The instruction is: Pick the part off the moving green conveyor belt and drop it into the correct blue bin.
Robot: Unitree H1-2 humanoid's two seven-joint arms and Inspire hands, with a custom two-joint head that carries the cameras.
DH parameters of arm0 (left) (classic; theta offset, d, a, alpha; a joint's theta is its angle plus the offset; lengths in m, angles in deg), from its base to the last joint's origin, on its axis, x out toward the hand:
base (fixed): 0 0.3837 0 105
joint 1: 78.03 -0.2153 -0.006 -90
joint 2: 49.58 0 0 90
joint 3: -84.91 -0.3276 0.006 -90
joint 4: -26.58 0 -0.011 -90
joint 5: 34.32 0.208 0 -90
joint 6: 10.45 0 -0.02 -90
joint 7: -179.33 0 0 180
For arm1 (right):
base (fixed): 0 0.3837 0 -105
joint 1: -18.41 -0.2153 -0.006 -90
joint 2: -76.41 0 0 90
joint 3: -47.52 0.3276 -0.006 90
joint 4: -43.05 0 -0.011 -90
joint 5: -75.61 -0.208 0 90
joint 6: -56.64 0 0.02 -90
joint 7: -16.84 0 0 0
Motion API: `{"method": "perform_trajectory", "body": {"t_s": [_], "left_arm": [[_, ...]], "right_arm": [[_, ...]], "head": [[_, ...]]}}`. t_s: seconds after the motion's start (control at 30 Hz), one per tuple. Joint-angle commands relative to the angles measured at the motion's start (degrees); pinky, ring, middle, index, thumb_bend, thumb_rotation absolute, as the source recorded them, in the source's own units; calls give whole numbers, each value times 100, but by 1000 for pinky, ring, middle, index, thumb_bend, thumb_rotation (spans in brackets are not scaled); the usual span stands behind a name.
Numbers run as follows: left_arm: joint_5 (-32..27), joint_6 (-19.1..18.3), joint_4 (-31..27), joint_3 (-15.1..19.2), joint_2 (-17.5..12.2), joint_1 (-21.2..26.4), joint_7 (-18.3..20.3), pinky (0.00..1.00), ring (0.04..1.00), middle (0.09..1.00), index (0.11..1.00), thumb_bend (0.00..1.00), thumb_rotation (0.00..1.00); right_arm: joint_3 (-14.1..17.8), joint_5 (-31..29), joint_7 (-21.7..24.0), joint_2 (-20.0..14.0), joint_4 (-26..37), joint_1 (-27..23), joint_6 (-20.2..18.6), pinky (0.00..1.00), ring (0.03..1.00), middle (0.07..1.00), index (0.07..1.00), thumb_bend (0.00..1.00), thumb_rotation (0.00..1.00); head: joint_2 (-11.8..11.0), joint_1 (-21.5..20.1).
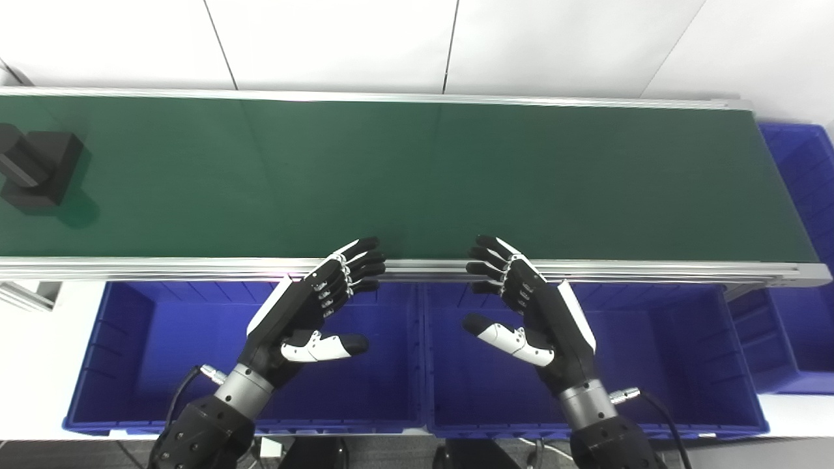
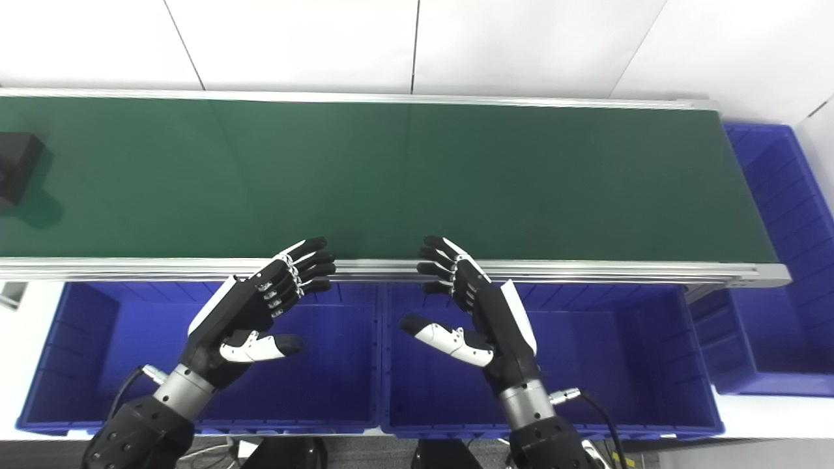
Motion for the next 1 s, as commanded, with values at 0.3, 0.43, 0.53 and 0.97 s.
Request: {"method": "perform_trajectory", "body": {"t_s": [0.3, 0.43, 0.53, 0.97], "left_arm": [[73, 331, 67, -59, 79, 85, -25, 830, 864, 866, 894, 986, 419], [132, 375, 128, -90, 142, 74, -41, 832, 864, 863, 891, 991, 415], [211, 393, 171, -130, 212, 62, -66, 833, 861, 861, 889, 997, 413], [413, 672, 592, -337, 458, 71, -130, 859, 876, 875, 890, 998, 401]], "right_arm": [[83, -149, 18, -32, -3, 17, 266, 716, 806, 841, 873, 639, 450], [120, -183, 21, -49, -44, 36, 300, 716, 808, 841, 875, 641, 465], [153, -215, 27, -88, -88, 48, 368, 713, 808, 840, 876, 630, 467], [274, -318, 73, -261, -402, 57, 788, 744, 823, 849, 891, 549, 464]], "head": [[-184, 367], [-322, 642], [-499, 1005], [-1336, 1934]]}}
